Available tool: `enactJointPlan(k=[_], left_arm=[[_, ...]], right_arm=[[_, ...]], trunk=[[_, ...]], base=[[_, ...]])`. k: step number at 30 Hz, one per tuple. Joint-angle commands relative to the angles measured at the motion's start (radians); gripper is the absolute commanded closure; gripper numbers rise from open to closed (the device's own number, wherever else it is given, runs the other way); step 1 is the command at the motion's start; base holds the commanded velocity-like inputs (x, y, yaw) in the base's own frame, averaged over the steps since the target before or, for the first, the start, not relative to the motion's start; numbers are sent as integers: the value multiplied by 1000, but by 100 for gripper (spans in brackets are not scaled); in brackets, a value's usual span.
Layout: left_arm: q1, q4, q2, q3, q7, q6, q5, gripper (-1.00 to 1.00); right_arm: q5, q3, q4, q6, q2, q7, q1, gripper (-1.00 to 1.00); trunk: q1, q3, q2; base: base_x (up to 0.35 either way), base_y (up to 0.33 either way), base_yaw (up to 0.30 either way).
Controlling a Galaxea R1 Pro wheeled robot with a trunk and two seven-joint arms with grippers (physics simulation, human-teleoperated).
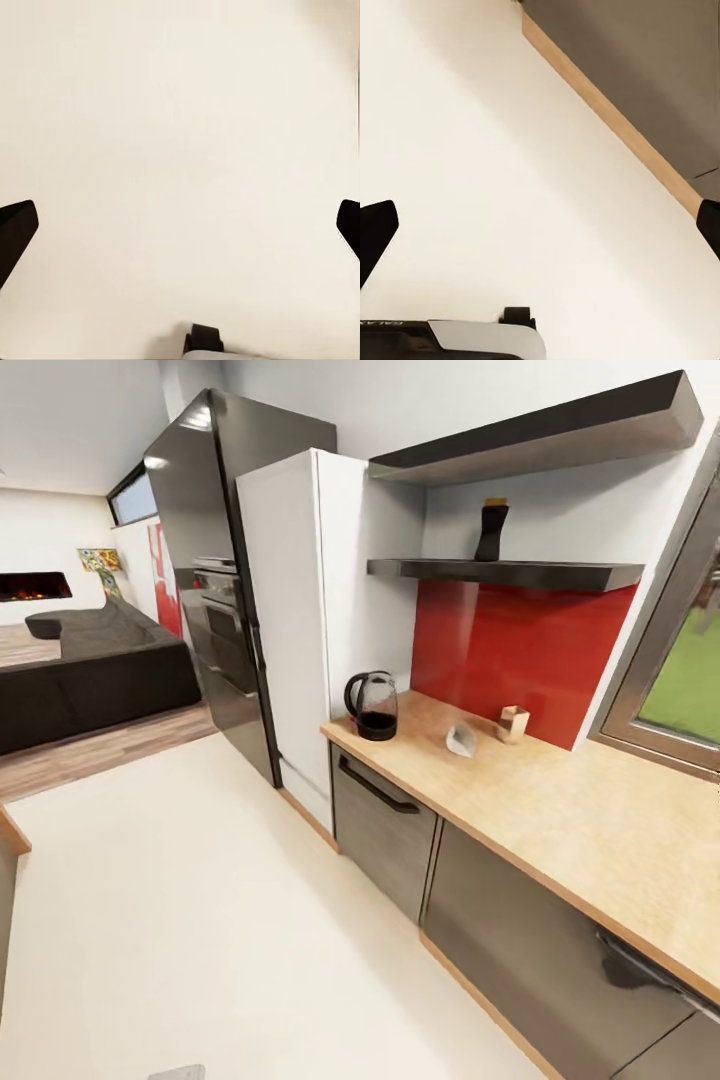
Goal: Set up a coffee station on the kitchen countertop: keep the coffee maker on the countertop, move the bottle of coffee from the kitchen shelf to the counter next to the coffee maker, place a paper coffee filter on top of the coffee maker, put the saucer next to the coffee maker with the coffee cup on the saucer, and place the electric kettle next to the coffee maker.
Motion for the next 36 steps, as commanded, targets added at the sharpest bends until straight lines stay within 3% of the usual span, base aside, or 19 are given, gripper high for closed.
enactJointPlan(k=[1, 16, 32, 36], left_arm=[[0, 0, 0, 0, -1, -4, 8, -100], [0, 0, 0, 0, 0, -5, 8, -100], [0, 0, 0, 1, 1, -5, 9, -100], [0, 0, 0, 1, 3, -5, 8, -100]], right_arm=[[1, 0, 0, -2, 0, 0, -1, -100], [1, 0, 0, -1, 0, 1, -1, -100], [1, -2, 2, 0, -1, 5, 0, -100], [3, -4, 138, 1, -28, 5, 0, -100]], trunk=[[1, -2, -2], [1, -2, -2], [1, -2, -2], [1, -2, -2]], base=[[307, 165, -267], [266, 191, -267], [33, 26, -267], [0, 0, -269]])
